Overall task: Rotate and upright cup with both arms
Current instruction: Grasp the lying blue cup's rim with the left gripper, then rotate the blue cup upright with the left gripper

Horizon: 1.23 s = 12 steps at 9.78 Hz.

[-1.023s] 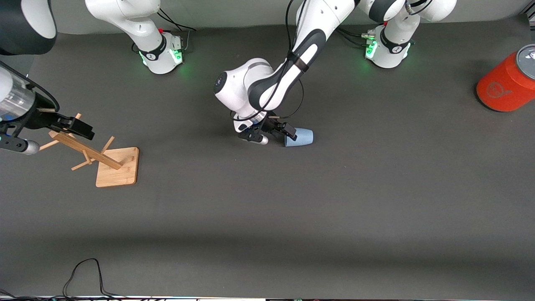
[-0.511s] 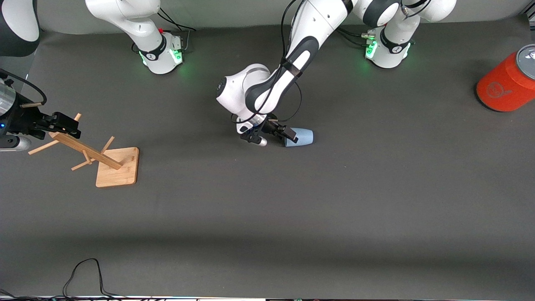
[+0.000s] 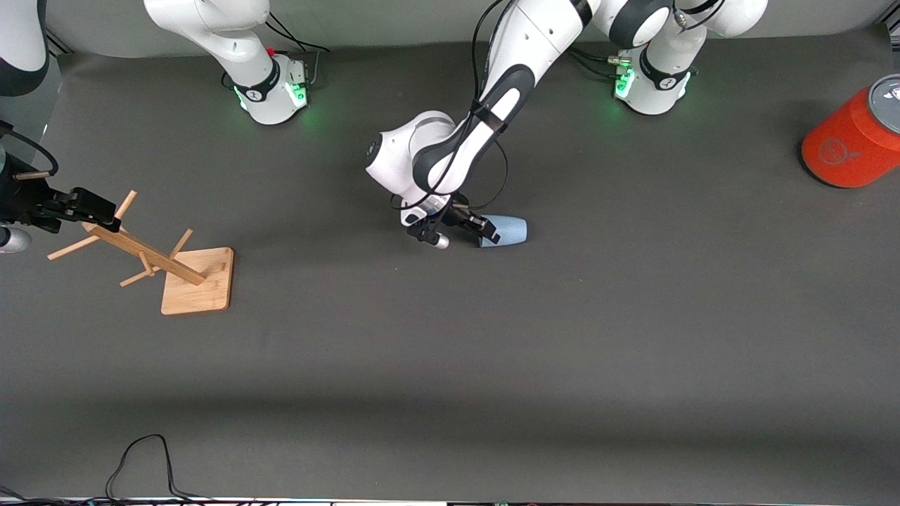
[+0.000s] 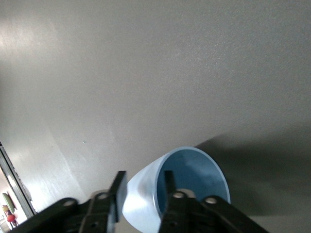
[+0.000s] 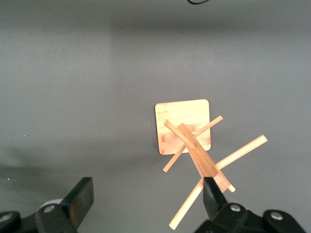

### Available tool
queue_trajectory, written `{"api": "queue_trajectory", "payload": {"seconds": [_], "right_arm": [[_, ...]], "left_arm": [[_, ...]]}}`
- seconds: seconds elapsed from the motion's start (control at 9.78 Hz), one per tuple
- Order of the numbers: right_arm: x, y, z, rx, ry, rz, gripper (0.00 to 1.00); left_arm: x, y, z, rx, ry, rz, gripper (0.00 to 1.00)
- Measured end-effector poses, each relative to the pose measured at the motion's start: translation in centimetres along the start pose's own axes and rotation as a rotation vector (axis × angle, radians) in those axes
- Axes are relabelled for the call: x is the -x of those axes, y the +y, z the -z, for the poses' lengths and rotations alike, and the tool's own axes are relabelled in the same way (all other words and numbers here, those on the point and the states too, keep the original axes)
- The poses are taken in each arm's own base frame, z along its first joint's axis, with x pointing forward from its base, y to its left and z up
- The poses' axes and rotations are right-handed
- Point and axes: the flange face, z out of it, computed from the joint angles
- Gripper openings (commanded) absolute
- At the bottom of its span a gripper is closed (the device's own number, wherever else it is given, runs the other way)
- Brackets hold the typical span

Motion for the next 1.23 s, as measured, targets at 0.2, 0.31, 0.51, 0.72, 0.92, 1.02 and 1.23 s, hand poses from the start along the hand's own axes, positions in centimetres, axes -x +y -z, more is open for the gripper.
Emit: {"api": "queue_trajectory", "payload": {"seconds": [0.2, 0.31, 0.51, 0.72, 0.92, 1.02, 1.23], "right_arm": [[0.0, -0.6, 0.0, 0.000, 0.000, 0.010, 1.00], [0.0, -0.7, 0.0, 0.000, 0.000, 0.013, 1.00], [0.0, -0.8, 0.0, 0.000, 0.000, 0.014, 1.00], [0.0, -0.8, 0.0, 0.000, 0.001, 0.014, 1.00], [0.0, -0.8, 0.0, -0.008, 0.001, 0.013, 1.00], [0.0, -0.8, 0.0, -0.011, 0.001, 0.012, 1.00], [-0.1, -0.9, 0.1, -0.014, 0.002, 0.013, 1.00]], "left_arm": [[-0.1, -1.0, 0.4, -0.018, -0.003, 0.006, 0.00], [-0.3, -1.4, 0.6, -0.018, 0.001, 0.015, 0.00], [-1.1, -3.8, 1.4, -0.008, 0.012, 0.055, 0.00], [-2.6, -12.4, 3.0, 0.070, 0.003, 0.182, 0.00], [-2.4, -24.3, 5.6, 0.261, -0.018, 0.351, 0.00], [-1.4, -29.7, 7.0, 0.343, -0.013, 0.418, 0.00], [1.4, -37.2, 9.4, 0.464, 0.009, 0.513, 0.00]]}}
